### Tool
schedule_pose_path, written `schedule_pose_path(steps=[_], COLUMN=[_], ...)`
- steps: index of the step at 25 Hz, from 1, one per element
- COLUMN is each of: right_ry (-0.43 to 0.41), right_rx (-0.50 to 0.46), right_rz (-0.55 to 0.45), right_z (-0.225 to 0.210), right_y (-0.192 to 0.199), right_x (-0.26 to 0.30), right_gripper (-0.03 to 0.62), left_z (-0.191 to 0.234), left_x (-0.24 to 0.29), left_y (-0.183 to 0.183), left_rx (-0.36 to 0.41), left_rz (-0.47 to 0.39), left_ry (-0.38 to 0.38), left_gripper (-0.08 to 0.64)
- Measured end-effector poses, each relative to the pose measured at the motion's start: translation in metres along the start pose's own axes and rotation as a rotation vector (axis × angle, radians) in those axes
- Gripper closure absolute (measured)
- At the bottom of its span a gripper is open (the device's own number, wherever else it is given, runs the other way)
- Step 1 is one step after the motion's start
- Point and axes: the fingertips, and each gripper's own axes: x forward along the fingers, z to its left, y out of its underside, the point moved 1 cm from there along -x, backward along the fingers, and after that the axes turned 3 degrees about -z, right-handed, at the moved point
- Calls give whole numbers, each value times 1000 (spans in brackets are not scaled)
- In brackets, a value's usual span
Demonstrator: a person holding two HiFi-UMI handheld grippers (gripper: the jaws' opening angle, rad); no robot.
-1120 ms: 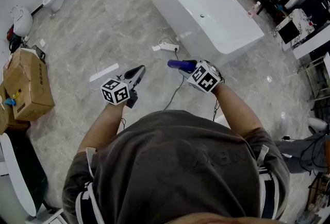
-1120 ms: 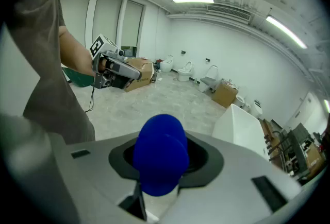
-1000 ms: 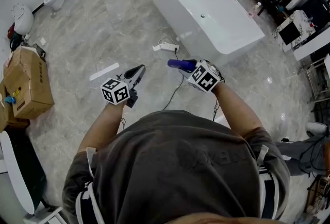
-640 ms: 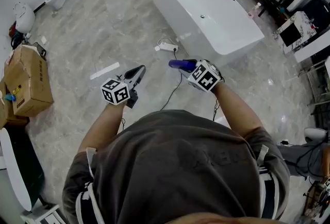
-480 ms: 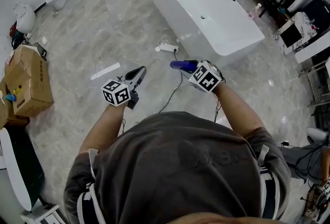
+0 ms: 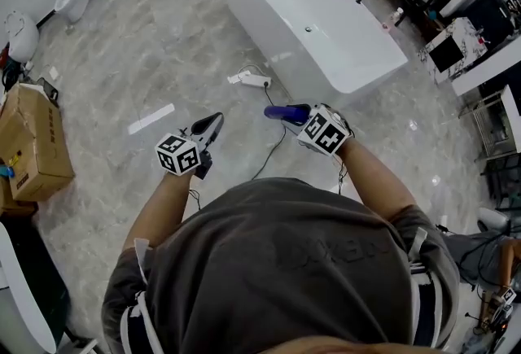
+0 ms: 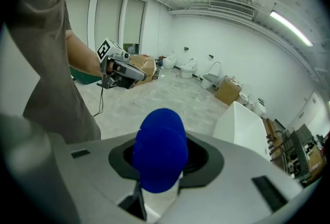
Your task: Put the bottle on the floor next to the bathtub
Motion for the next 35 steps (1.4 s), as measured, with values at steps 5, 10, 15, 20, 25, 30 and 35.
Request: schedule_pose_path(steps=[5, 10, 15, 20, 25, 30, 35], right_ry=[-14, -54, -106, -159, -148, -90, -47], right_rx=[-26, -101, -118, -83, 9, 70, 144], right_rz=[-12, -31, -15, 60, 126, 206, 276], right_z=[-45, -131, -233, -314, -345, -356, -373], right_y=[44, 156, 301, 410, 481, 519, 572], right_x=[-13, -44, -99, -169, -179, -156, -121], right_gripper=[456, 456, 456, 456, 457, 457, 456], left_z=[-14, -56, -120, -207, -233, -213, -185], left_x=[63, 189, 352, 478, 513, 522, 556], left_y=[12, 53, 120, 135, 155, 181, 217], left_rx=[20, 31, -110, -226, -242, -215, -163], left_rz=[-1, -51, -135, -81, -6, 25, 99], left_ry=[-7, -60, -190, -203, -186, -155, -91], left_gripper=[558, 559, 558, 558, 558, 559, 560])
